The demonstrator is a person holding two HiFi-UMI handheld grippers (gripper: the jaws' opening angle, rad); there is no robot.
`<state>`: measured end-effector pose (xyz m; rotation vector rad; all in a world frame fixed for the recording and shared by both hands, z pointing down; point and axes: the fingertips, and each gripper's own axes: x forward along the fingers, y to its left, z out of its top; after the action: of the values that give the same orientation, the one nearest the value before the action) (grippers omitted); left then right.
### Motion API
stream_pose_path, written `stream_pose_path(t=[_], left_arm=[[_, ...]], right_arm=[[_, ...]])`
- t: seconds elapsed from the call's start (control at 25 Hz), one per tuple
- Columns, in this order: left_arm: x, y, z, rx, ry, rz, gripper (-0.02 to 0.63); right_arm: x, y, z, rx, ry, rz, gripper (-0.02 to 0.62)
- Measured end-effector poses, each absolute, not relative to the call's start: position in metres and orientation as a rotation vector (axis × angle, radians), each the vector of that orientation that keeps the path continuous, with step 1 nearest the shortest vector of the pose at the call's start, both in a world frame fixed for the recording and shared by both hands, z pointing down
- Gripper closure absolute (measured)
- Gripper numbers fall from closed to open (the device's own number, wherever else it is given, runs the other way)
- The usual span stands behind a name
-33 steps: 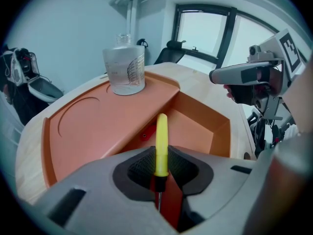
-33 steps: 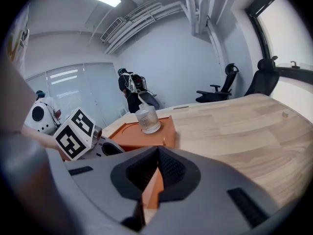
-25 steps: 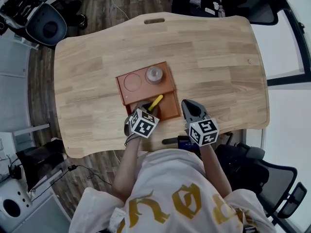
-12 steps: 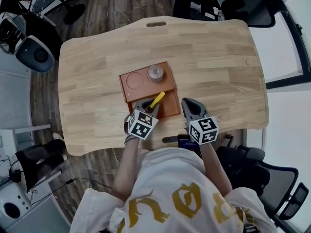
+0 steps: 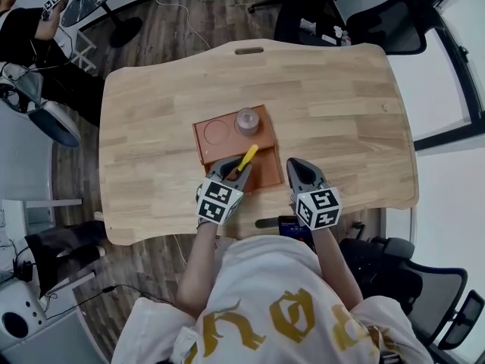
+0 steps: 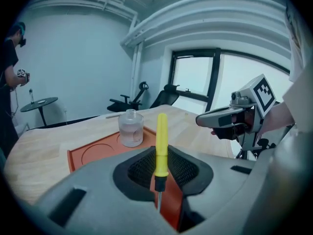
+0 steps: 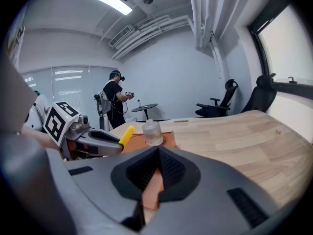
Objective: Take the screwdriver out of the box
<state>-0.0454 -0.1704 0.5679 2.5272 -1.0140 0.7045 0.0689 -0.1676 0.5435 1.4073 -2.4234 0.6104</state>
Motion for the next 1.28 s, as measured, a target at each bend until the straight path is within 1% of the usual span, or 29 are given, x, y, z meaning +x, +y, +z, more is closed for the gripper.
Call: stream_pose_path(t=[0.32, 0.64, 0.84, 1.28], left_arm=[[-0.05, -0.166, 0.535, 2.558, -1.066, 0.474, 0.529], [-0.052, -0.161, 0.519, 2.565, -1.068, 0.323, 0.529], [-0.057, -0.153, 0.513, 2.579, -1.086, 0.283, 0.529], [-0.074, -0.127, 0.459, 2.652, -1.105, 0.021, 0.529]], right_arm=[[0.067, -0.159, 0.534, 1.424, -2.433, 0.562, 0.584], [0.069, -0.149, 0.523, 1.44, -2.445, 0.522, 0.584], [0.071, -0.143, 0.515, 1.465, -2.45, 0.493, 0.584], [0.061, -0.13, 0.479, 1.506, -2.495, 0.388, 0.584]])
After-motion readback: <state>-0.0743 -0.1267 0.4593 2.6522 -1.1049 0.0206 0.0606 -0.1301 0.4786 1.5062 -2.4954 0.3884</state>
